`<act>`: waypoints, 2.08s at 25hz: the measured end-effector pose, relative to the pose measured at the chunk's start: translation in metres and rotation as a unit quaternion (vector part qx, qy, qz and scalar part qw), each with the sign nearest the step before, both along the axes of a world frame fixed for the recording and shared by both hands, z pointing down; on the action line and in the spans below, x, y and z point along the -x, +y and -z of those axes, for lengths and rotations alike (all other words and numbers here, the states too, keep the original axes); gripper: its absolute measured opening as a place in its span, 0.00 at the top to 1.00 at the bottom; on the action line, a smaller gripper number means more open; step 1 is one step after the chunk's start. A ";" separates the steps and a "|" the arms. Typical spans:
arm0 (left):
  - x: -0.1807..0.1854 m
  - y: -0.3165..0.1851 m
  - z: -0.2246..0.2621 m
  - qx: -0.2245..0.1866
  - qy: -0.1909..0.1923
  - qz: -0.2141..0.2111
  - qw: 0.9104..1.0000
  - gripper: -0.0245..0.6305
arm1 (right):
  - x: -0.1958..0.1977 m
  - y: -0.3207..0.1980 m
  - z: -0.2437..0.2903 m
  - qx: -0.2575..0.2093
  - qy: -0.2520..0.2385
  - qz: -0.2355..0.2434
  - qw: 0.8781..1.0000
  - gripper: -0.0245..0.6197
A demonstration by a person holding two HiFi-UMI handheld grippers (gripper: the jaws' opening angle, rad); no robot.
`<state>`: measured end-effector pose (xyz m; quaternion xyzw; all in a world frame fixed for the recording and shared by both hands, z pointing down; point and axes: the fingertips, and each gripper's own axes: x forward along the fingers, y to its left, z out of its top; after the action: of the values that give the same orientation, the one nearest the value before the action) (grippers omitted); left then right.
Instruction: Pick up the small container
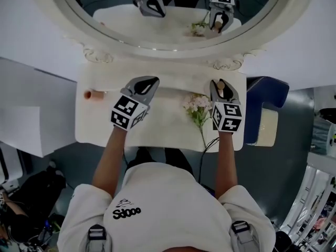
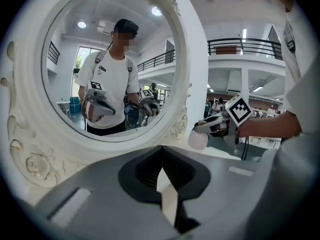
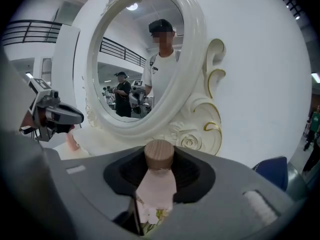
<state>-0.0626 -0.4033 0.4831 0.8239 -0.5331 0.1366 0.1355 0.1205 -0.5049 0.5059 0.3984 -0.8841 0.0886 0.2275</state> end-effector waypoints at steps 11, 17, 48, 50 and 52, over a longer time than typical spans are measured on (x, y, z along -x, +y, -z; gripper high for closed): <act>-0.008 0.026 0.049 -0.058 0.000 -0.044 0.997 0.94 | -0.027 0.059 0.070 -0.044 0.001 -0.047 0.998 0.76; -0.014 0.046 0.067 -0.080 0.001 -0.071 0.994 0.93 | -0.032 0.096 0.098 -0.062 0.000 -0.066 0.996 0.76; -0.030 0.136 0.164 -0.191 -0.031 -0.188 0.963 0.94 | -0.010 0.249 0.167 -0.129 -0.032 -0.106 0.985 0.76; -0.029 0.136 0.164 -0.189 -0.030 -0.185 0.964 0.94 | -0.010 0.248 0.165 -0.127 -0.031 -0.106 0.986 0.76; -0.027 0.135 0.163 -0.187 -0.031 -0.184 0.964 0.94 | -0.009 0.247 0.164 -0.128 -0.026 -0.103 0.986 0.76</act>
<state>-0.0352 -0.2685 0.3197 0.9139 -0.3922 0.0821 -0.0649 0.1298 -0.2583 0.3420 0.5108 -0.8480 0.0085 0.1410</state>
